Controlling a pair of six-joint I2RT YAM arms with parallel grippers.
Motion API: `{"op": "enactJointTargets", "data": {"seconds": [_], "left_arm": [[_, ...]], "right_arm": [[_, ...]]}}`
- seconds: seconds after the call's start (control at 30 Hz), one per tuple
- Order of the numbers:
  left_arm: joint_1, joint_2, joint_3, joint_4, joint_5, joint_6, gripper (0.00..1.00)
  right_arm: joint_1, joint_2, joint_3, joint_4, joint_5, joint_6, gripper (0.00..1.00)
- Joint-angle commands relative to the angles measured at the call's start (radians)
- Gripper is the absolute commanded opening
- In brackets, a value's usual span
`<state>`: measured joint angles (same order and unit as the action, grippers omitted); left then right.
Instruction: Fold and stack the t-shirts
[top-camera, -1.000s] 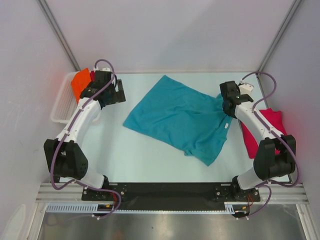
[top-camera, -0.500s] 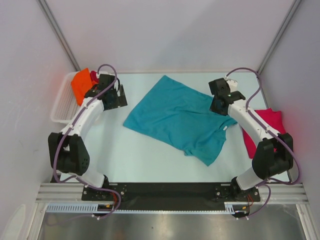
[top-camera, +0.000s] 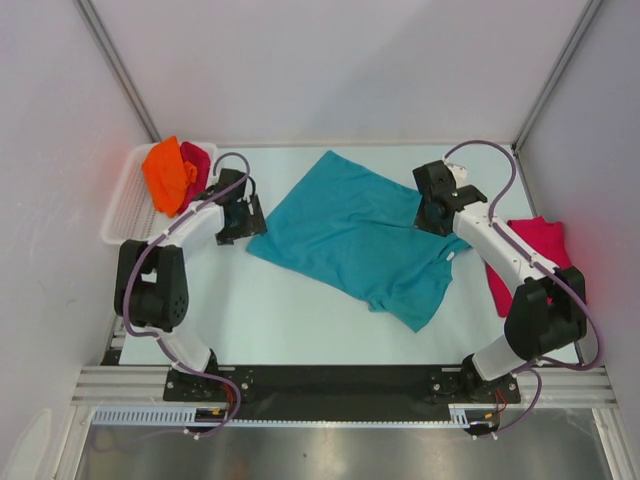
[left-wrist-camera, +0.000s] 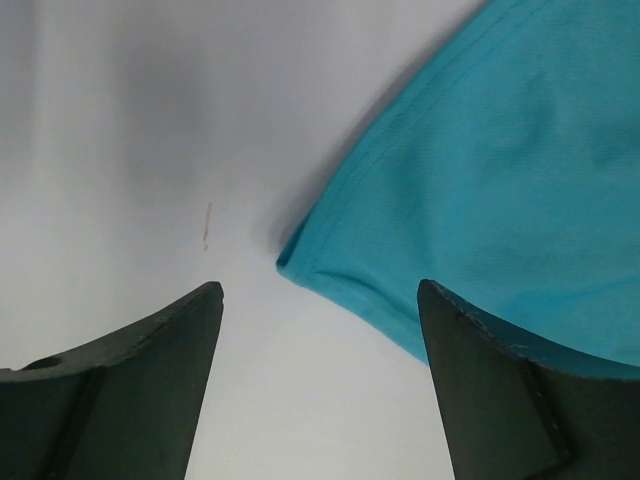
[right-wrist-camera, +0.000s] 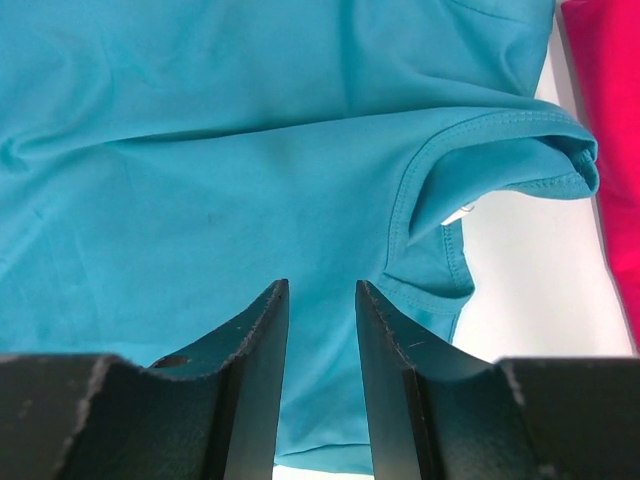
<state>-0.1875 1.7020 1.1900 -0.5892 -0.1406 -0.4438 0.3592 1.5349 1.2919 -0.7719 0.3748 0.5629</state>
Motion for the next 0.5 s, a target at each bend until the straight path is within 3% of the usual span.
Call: {"op": "enactJointTargets", "data": {"seconds": [0.0, 0.13, 0.47], "left_arm": [[-0.013, 0.007, -0.006, 0.106, 0.059, -0.027, 0.8], [-0.026, 0.037, -0.012, 0.129, 0.076, -0.032, 0.7], [-0.033, 0.071, -0.033, 0.167, 0.082, -0.036, 0.69]], "right_arm": [[-0.016, -0.05, -0.02, 0.02, -0.024, -0.02, 0.38], [-0.025, -0.058, -0.02, 0.02, -0.027, -0.031, 0.38], [-0.057, -0.081, -0.016, -0.003, -0.02, -0.058, 0.37]]}}
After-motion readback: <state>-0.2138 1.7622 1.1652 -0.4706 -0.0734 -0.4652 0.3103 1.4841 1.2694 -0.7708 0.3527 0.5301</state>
